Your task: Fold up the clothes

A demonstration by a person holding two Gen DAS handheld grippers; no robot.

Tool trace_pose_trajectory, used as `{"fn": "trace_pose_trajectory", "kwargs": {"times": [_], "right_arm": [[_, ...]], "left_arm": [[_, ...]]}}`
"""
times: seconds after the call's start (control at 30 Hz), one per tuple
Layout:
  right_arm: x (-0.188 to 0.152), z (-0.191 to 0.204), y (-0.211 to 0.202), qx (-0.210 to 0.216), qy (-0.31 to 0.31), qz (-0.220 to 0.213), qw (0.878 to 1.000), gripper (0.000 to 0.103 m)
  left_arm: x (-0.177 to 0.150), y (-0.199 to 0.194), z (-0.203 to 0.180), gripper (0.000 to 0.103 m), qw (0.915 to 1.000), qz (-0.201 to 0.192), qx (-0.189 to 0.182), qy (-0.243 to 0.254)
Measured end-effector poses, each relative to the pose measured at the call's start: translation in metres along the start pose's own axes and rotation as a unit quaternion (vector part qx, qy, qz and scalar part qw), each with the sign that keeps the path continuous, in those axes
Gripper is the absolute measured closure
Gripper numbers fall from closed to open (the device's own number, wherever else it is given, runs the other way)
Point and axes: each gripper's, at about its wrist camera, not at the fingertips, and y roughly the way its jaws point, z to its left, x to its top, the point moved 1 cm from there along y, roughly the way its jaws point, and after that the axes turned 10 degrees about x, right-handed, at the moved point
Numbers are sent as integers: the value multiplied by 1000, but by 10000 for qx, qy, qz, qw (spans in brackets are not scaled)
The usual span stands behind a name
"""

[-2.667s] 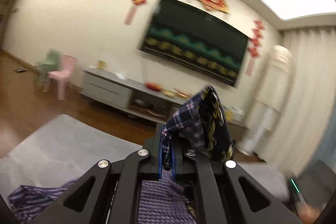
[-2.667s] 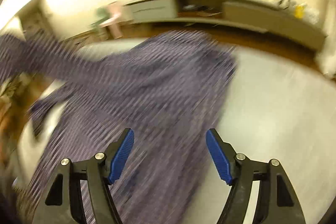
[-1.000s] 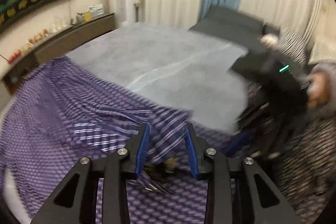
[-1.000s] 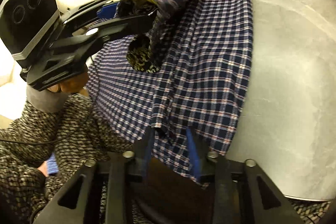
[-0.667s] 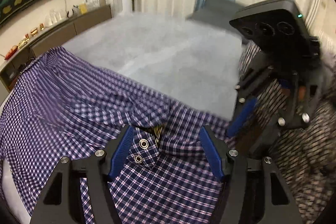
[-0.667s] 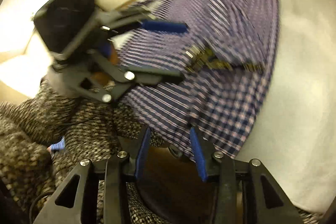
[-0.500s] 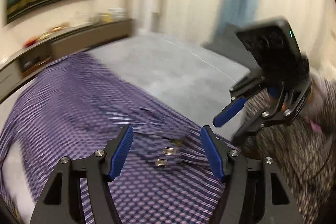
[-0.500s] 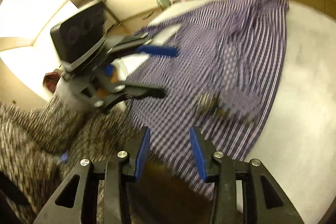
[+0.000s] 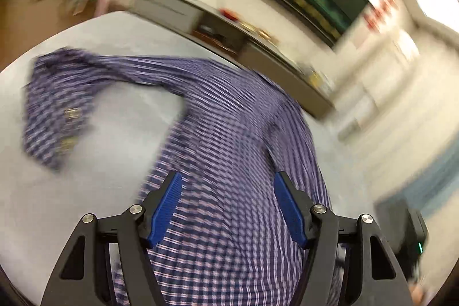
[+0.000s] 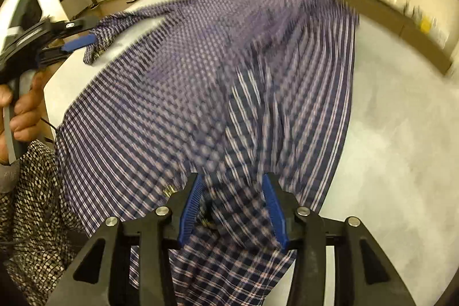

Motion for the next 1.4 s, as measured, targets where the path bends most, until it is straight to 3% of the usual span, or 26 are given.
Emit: {"fn": "trace_pose_trajectory", "kwargs": {"times": [0.1, 0.2, 0.33, 0.47, 0.63, 0.73, 0.83, 0.93, 0.97, 1.0, 1.07, 1.2, 1.3, 1.4], "right_arm": [[50, 53, 9, -17, -705, -166, 9974, 34], [97, 114, 30, 48, -1613, -118, 9868, 29], [156, 197, 87, -226, -3117, -79, 9499, 28], [212, 236, 142, -375, -3823, 80, 9232, 26], [273, 279, 211, -766, -4798, 269, 8736, 21], [298, 307, 253, -640, -5314, 568, 8428, 20], [313, 335, 290, -402, -5647, 863, 8198, 20], [332, 345, 331, -114, -5517, 1377, 8225, 20], [340, 343, 346, 60, -5325, 1662, 8299, 26], [345, 341, 353, 221, -5170, 1838, 8357, 59], [354, 335, 358, 548, -4882, 2056, 8464, 96], [367, 323, 335, 891, -4652, 1799, 8622, 98], [390, 302, 283, 1055, -4157, 1055, 8972, 98], [421, 241, 210, 899, -3024, -9, 9489, 98]], "left_arm": [[6, -12, 48, 36, 9932, -403, 299, -1048], [8, -13, 95, 36, 9765, -667, 655, -1944], [-7, -31, 152, 36, 9498, -930, 853, -2863], [-15, -37, 184, 36, 9315, -1046, 836, -3382], [-18, -28, 196, 36, 9310, -805, 690, -3492], [-21, -37, 199, 36, 9309, -763, 681, -3508], [-22, -42, 199, 36, 9338, -785, 703, -3419], [-17, -34, 187, 36, 9471, -647, 502, -3104], [-14, -29, 181, 36, 9541, -562, 360, -2920], [-12, -24, 172, 36, 9614, -456, 250, -2700], [-10, -14, 154, 36, 9737, -224, 91, -2264], [-11, 4, 131, 36, 9847, 140, -38, -1736], [-17, 15, 115, 36, 9911, 400, 57, -1270], [-28, 29, 94, 36, 9950, 704, 89, -696]]}}
